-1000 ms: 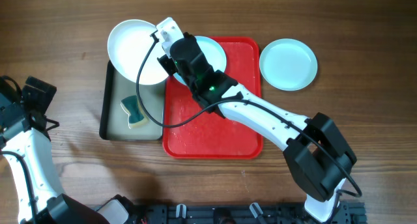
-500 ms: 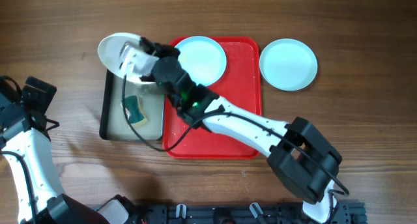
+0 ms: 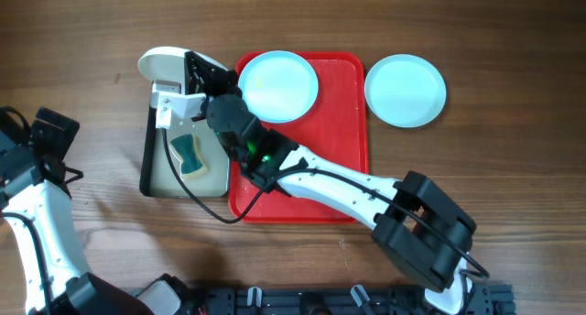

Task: Clean dirty plates on tray and stack at the side

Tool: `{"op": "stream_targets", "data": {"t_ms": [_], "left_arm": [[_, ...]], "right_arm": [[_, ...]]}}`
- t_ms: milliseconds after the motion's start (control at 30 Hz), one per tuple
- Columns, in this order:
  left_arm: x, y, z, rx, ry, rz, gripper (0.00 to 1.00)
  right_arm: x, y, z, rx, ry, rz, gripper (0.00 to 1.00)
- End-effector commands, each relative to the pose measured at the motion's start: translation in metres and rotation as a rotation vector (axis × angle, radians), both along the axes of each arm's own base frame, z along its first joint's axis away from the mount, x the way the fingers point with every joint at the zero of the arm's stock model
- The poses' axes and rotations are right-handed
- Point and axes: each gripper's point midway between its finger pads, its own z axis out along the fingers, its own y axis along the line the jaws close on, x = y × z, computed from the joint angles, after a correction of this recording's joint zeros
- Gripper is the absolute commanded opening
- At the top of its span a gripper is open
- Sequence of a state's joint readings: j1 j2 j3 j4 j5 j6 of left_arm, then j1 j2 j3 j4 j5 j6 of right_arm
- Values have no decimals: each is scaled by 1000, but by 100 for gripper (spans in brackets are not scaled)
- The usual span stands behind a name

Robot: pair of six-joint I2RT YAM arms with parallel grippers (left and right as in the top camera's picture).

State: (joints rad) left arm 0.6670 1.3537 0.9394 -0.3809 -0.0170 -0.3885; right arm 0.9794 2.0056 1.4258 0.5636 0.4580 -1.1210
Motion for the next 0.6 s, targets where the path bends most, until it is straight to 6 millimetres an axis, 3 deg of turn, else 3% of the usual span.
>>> {"op": "stream_targets", "data": {"t_ms": [0, 167, 333, 467, 567], "left_arm": [[3, 2, 13, 9, -35, 6, 100], [3, 2, 13, 9, -35, 6, 100], [3, 2, 13, 9, -35, 6, 100], [3, 2, 13, 9, -35, 6, 100], [3, 2, 13, 9, -35, 6, 100]], "right_arm": [[2, 1, 1, 14, 1, -20, 4], [1, 0, -15, 83, 115, -27, 4], [2, -1, -19, 72, 123, -30, 4], [4, -6, -38, 269, 316, -71, 5], [18, -21, -42, 447, 416, -123, 4]]}}
